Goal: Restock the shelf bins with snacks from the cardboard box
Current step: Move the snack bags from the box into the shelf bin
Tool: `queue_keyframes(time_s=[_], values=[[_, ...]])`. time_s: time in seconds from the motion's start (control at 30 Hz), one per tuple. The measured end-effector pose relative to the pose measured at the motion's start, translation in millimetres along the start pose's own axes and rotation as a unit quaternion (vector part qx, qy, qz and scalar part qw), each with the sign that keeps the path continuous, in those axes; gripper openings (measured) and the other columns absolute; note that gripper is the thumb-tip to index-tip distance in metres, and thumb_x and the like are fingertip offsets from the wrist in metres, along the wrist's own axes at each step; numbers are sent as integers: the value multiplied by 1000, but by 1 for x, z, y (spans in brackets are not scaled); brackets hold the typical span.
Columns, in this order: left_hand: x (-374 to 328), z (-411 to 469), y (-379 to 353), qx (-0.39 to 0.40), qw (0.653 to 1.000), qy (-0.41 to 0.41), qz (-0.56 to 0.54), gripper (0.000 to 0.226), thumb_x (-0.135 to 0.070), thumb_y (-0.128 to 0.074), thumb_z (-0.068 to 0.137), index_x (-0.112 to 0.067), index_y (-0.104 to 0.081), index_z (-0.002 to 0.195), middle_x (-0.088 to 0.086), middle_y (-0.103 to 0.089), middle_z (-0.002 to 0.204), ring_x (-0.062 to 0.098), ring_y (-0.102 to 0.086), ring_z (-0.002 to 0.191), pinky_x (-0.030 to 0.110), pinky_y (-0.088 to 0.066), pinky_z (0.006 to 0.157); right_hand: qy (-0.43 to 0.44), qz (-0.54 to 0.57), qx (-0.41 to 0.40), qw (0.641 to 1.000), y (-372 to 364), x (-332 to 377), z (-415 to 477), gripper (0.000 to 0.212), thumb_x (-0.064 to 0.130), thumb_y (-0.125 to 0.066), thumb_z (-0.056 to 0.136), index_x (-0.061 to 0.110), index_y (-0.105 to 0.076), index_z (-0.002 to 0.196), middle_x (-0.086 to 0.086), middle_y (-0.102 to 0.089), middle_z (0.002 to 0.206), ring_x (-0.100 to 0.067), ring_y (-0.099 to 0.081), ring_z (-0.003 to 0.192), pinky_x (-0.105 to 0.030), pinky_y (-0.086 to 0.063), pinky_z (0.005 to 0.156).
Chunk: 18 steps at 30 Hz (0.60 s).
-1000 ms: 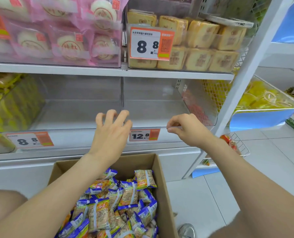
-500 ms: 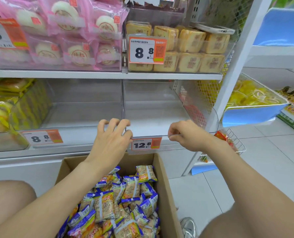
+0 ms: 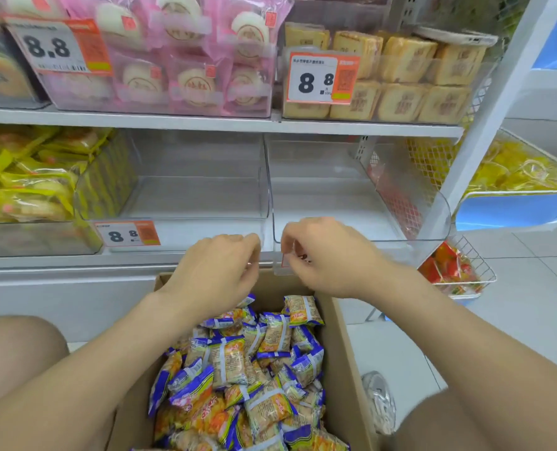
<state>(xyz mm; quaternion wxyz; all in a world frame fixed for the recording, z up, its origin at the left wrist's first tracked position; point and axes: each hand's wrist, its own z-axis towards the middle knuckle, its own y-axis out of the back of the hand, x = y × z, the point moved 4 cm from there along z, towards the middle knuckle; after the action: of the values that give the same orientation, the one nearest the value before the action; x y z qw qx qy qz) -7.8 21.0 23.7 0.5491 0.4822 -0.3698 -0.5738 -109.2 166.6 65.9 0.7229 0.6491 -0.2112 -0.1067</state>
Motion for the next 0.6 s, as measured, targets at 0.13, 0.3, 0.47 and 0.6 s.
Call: queue_keyframes(time_s=[0.13, 0.3, 0.47, 0.6], values=[[15, -29, -33, 283, 957, 6, 60, 27, -48, -54, 101, -30, -56, 121, -4, -64, 110, 21, -64, 100, 38, -54, 77, 94, 30, 209, 973, -35, 26, 0, 21, 39, -59, 98, 27, -65, 114, 9, -66, 92, -16, -58, 87, -40, -53, 85], [26, -42, -64, 434, 895, 49, 89, 36, -42, -55, 104, -26, -51, 135, 4, -61, 120, 28, -64, 104, 41, -56, 79, 97, -57, 441, 890, -93, 26, 5, 37, 47, -60, 99, 19, -65, 122, -5, -70, 103, -31, -67, 102, -46, -59, 84], [26, -31, -52, 427, 894, 70, 118, 30, -40, -47, 107, -26, -56, 131, 2, -62, 115, 28, -66, 104, 43, -58, 82, 68, -60, 390, 916, -102, 28, 42, 16, 21, -56, 101, 16, -53, 86, -5, -53, 85, -23, -56, 64, -33, -39, 51], [12, -42, -53, 425, 890, 108, 122, 24, -35, -49, 107, -21, -61, 124, -2, -48, 92, 25, -62, 95, 37, -51, 75, 91, -93, 394, 910, -112, 37, 42, 25, 26, -55, 102, 18, -46, 81, -6, -53, 84, -22, -53, 64, -33, -39, 54]])
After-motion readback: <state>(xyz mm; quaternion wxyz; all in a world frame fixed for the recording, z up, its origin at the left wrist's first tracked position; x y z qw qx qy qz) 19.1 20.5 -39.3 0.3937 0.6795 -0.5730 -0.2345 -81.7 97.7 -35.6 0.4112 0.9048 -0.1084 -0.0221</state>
